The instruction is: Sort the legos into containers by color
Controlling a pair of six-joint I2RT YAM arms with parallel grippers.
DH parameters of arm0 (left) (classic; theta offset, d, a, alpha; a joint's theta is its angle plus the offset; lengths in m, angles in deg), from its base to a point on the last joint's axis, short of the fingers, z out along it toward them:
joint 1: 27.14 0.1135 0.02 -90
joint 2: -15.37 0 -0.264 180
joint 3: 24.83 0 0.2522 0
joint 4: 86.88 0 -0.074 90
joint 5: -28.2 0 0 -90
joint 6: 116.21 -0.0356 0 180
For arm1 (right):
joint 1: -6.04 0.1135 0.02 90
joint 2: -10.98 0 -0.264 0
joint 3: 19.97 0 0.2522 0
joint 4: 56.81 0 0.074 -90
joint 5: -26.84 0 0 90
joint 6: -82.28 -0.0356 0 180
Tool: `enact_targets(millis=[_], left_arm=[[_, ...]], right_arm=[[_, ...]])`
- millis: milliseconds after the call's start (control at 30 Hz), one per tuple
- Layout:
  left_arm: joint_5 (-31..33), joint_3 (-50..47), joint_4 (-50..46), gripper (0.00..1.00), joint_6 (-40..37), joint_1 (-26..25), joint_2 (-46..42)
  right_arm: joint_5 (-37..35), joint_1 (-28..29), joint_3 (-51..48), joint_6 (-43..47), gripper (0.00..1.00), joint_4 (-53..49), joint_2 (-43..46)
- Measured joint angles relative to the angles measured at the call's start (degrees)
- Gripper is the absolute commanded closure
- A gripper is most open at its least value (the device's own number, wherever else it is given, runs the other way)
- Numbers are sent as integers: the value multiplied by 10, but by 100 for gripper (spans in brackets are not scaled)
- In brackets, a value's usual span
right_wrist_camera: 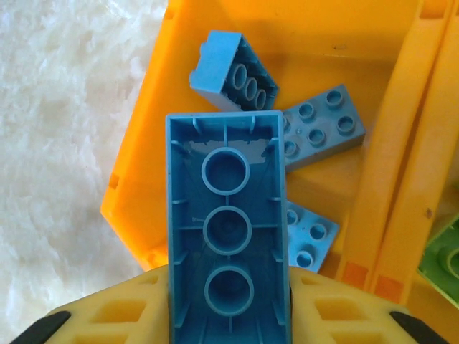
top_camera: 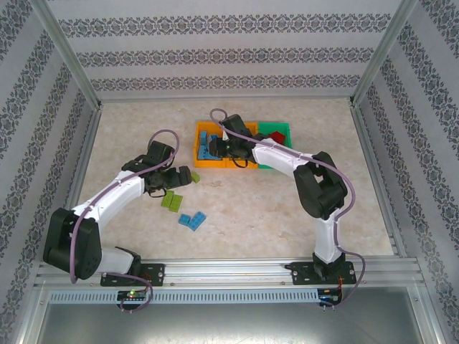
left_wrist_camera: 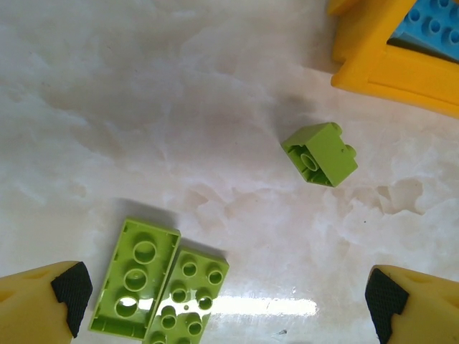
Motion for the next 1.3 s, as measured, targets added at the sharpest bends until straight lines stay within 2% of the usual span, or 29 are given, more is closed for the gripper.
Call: enact_targets(millis=[100,233,500,733,900,1133,1300], left_arm=[[-17,-1,8,0,3,0,18],[-37,-1,16,0,15,0,43],[-65,16,33,0,45,-14,92],[-67,79,38,1,46,-30,154],[-62,125,36,2,24,-35,197],[-50,168,19,9,13,-38,241],[-39,182,9,17,14,-49,263]], right_arm=[[9,-2,16,-14,40,-6,-7],[15,-4,22,-28,33,-8,-7],[12,-4,-9,-30,31,3,16],[-15,-9,-87,-27,29,4,103],[-27,-36,-136,-23,28,8,166],[-38,-82,-212,-23,28,9,223],[-41,-102,-243,-23,27,8,245]])
